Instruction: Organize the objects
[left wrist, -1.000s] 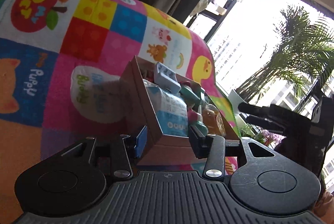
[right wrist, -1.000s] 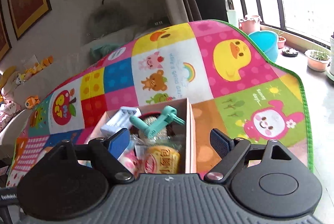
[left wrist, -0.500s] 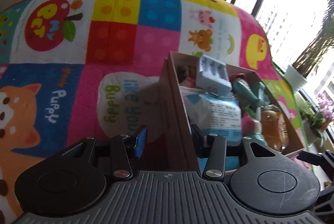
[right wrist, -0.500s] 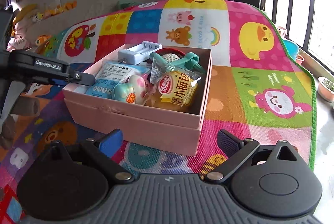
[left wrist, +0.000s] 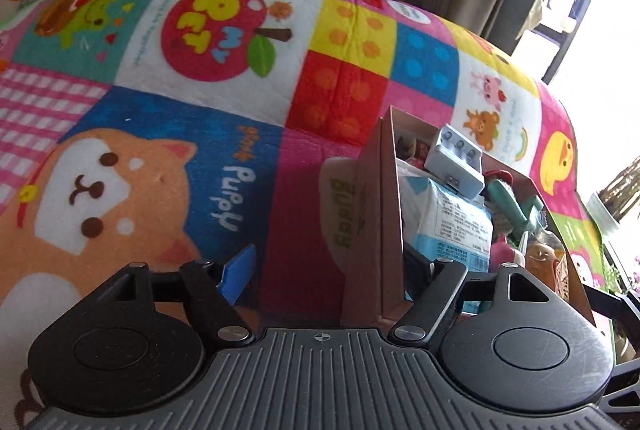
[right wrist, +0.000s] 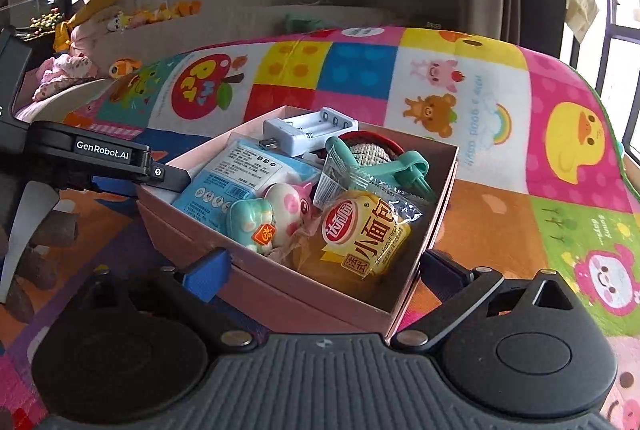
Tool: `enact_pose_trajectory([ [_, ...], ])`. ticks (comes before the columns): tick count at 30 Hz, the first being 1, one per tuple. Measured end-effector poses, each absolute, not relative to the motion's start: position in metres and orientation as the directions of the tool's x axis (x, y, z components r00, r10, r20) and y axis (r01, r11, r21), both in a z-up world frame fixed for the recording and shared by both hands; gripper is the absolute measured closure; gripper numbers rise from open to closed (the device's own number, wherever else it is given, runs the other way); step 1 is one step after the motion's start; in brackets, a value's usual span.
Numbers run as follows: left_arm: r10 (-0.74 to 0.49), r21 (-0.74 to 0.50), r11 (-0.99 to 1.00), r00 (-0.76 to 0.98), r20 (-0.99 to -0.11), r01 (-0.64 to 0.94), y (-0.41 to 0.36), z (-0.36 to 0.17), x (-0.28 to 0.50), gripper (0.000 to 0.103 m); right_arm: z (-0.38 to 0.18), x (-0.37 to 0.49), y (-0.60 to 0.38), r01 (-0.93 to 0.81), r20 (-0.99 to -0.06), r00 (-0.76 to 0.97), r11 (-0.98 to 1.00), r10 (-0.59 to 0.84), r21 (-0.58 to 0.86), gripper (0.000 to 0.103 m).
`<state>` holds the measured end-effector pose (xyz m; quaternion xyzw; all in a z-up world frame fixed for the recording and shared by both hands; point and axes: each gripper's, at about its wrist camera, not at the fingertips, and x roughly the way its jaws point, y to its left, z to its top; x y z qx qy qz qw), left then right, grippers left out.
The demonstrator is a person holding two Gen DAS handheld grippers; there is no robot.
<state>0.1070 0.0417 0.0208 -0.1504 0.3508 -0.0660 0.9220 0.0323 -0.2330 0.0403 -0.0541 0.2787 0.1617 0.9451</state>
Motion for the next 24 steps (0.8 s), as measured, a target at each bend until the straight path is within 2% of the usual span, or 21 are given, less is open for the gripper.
enact_pose_trajectory([
  [3,-0.214,-0.333,0.943,0.756,-0.619,-0.006,0.054,0.019,0.108,0.017,0.041,0.041,-0.221,-0.376,-0.54,0.788,0.926,0.295,-0.043,0.002],
  [8,-0.234,-0.391,0.92,0.76,-0.606,-0.029,0.065,0.01,0.112,0.008,0.043,0.048,-0.2,-0.406,-0.504,0.82,0.897,0.271,-0.178,0.002],
  [12,-0.252,-0.411,0.911,0.761,-0.598,-0.021,0.067,0.007,0.112,0.008,0.044,0.045,-0.199,-0.369,-0.486,0.847,0.896,0.214,-0.249,0.002],
  [19,-0.269,-0.428,0.904,0.759,-0.593,-0.014,0.069,0.005,0.113,0.007,0.031,0.038,-0.233,-0.202,-0.525,0.849,0.953,0.056,-0.225,0.002],
  [24,-0.255,-0.403,0.915,0.76,-0.598,-0.01,0.066,0.006,0.113,0.003,0.027,0.045,-0.25,-0.121,-0.544,0.839,0.979,0.013,-0.163,0.002],
])
